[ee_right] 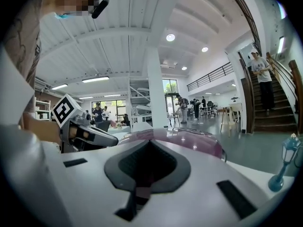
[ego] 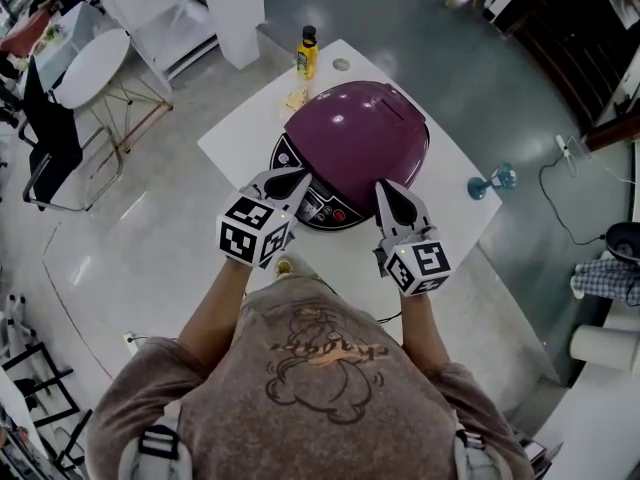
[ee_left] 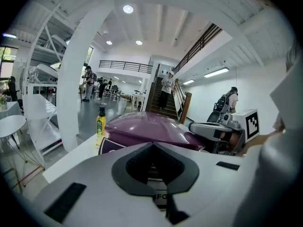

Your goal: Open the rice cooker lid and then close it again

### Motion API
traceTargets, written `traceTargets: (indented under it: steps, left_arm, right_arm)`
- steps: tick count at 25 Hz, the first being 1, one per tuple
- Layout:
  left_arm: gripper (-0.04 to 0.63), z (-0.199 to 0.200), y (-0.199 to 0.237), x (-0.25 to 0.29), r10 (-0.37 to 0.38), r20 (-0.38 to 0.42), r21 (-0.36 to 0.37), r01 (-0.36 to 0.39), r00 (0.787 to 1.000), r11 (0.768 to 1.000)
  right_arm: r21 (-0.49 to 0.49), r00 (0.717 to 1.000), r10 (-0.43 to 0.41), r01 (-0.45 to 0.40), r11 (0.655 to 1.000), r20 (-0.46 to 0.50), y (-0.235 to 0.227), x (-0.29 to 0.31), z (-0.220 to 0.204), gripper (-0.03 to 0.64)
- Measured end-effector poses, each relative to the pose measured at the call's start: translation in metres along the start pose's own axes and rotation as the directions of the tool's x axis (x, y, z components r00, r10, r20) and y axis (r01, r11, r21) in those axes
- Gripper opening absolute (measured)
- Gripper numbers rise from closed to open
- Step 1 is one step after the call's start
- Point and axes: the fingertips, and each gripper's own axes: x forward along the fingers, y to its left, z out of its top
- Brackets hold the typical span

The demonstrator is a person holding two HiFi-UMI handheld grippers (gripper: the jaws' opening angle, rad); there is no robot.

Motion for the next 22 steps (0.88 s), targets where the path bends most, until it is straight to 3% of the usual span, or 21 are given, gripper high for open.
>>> traceTargets:
  steps: [9,15,22]
  left_arm:
    - [0.020,0.012,-0.011,0.001,-0.054,0.031,-0.015,0.054,0.998,0.998]
    - [0.020,0.020,-0.021,0.006,-0.081,0.043,-0.001,0.082,0.996,0.997]
    - [0.020,0.022,-0.031,0.014,-0.117,0.037,0.009,0.117,0.992,0.993]
  right_arm:
    - [-0.026,1.000,0.011,-0.012,1.000,-0.024,0.002,0.000,0.011,0.003]
    - [-0.025,0.999,0.001,0.000,1.000,0.033,-0.003,-0.007,0.034,0.003]
    - [-0.090,0.999,-0.002,0.007,0.996,0.052,-0.010,-0.009,0.062,0.003]
